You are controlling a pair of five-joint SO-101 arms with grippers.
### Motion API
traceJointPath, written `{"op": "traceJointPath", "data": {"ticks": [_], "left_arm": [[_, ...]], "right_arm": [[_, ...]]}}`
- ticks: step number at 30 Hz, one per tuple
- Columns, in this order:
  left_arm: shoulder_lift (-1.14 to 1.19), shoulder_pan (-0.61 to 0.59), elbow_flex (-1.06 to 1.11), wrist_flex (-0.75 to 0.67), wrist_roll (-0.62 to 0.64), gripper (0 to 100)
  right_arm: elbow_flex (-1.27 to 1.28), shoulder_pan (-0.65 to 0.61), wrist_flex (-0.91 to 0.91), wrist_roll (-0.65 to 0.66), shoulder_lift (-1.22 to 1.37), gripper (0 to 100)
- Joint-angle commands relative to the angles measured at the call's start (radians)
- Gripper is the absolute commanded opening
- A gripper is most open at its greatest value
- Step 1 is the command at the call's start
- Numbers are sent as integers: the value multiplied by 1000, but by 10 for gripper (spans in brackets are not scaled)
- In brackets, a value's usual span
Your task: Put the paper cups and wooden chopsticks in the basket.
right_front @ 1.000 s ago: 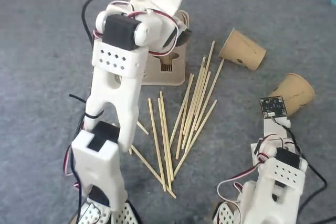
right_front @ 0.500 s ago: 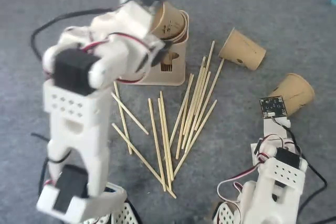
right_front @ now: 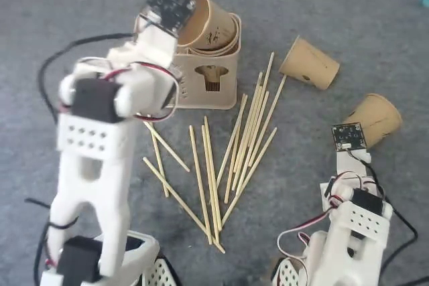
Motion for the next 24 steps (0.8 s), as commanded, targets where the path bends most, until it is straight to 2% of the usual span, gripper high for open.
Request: {"op": "traceJointPath", "data": {"ticks": [1,6,10,15,21,24], "left_arm": [[-35,3,170,-183,-2,12],[-35,5,272,-371,48,12],[-35,-2,274,-462,121,12],[-26,6,277,-574,146,12],[-37,6,271,-628,298,12],[-37,6,271,-606,315,12]], "right_arm": [[-3,-7,-4,14,-28,8],[-3,-7,-4,14,-28,8],[-3,-7,-5,14,-28,8],[-3,-7,-5,14,-28,8],[-3,-7,-7,14,-28,8],[-3,-7,-7,14,-28,8]]}}
